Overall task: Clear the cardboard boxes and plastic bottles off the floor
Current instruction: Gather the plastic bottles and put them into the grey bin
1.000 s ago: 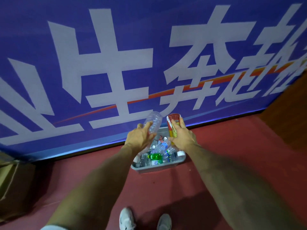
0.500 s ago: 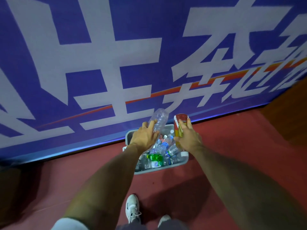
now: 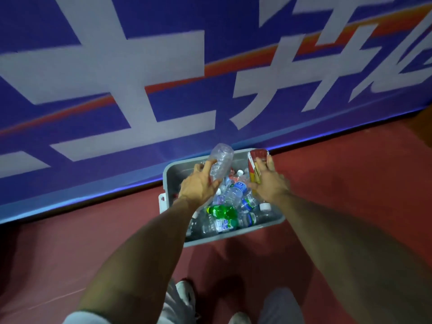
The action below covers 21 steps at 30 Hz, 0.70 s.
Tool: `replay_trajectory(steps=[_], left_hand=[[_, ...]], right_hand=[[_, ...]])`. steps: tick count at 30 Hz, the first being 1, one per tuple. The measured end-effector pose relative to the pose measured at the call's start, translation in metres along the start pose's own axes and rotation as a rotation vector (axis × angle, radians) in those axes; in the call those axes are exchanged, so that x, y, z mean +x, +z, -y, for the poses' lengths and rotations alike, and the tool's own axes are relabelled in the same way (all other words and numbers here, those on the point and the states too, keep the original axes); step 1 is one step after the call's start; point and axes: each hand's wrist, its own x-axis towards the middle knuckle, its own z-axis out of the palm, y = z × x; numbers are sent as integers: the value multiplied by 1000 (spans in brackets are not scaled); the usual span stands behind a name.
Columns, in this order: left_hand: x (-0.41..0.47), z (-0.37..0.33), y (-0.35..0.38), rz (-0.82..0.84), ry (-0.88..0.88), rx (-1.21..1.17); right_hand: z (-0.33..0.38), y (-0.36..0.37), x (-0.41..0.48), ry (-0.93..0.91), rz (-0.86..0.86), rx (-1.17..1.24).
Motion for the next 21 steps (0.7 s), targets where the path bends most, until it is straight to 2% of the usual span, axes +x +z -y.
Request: replay_trajectory(steps=[7, 12, 16, 21], left_hand=[[68, 79, 135, 16, -1, 32], [90, 124, 193, 139, -6, 19], [74, 127, 187, 180, -4, 41], [37, 74, 119, 229, -1, 150]], right_hand=[[-28, 142, 86, 10, 25, 90], [-40, 213, 120, -21, 46, 150], [-47, 203, 108, 54, 60, 120], [-38, 124, 49, 136, 90, 61]])
